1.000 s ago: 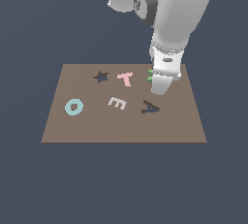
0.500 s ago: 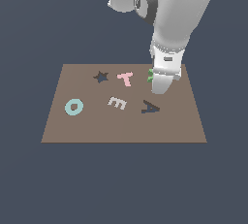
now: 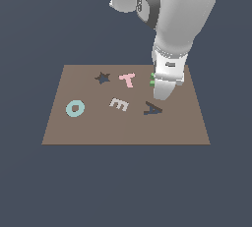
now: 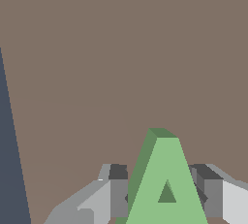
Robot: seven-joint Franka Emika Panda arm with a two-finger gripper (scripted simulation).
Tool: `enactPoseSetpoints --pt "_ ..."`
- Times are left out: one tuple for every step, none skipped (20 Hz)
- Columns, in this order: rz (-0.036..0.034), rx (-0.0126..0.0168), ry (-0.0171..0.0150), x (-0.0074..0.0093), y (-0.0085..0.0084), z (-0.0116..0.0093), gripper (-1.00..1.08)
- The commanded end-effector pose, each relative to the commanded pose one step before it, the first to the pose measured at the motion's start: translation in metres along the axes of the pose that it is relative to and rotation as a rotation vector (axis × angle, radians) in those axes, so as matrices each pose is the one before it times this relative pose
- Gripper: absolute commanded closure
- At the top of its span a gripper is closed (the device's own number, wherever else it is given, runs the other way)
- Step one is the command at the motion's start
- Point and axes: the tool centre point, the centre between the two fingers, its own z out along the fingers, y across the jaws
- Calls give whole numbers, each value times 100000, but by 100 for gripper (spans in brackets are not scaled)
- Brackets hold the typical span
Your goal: Insert a designated object into the corresponding slot on a board.
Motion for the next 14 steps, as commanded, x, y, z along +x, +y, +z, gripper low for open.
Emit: enactPoseSetpoints --pt "501 -41 13 -52 941 -75 108" --pt "229 -1 3 -16 451 -28 108" --pt "239 -1 2 -14 485 -29 108" --pt "267 -2 2 -21 521 -31 108" --pt "276 -3 1 -17 552 -33 108" --pt "301 -4 0 -23 585 -35 108" --pt "301 -4 -1 -15 612 -36 108" --pt "324 -5 -2 -21 643 -37 108" --pt "331 -6 -3 -22 652 -38 108" --pt "301 -6 -3 -15 609 -35 108" --pt "285 -7 -4 -16 567 -32 108" --pt "258 -7 -5 -12 525 -29 108" --pt "239 -8 -5 -11 484 -27 108" --pt "218 -8 -5 -8 445 -24 108"
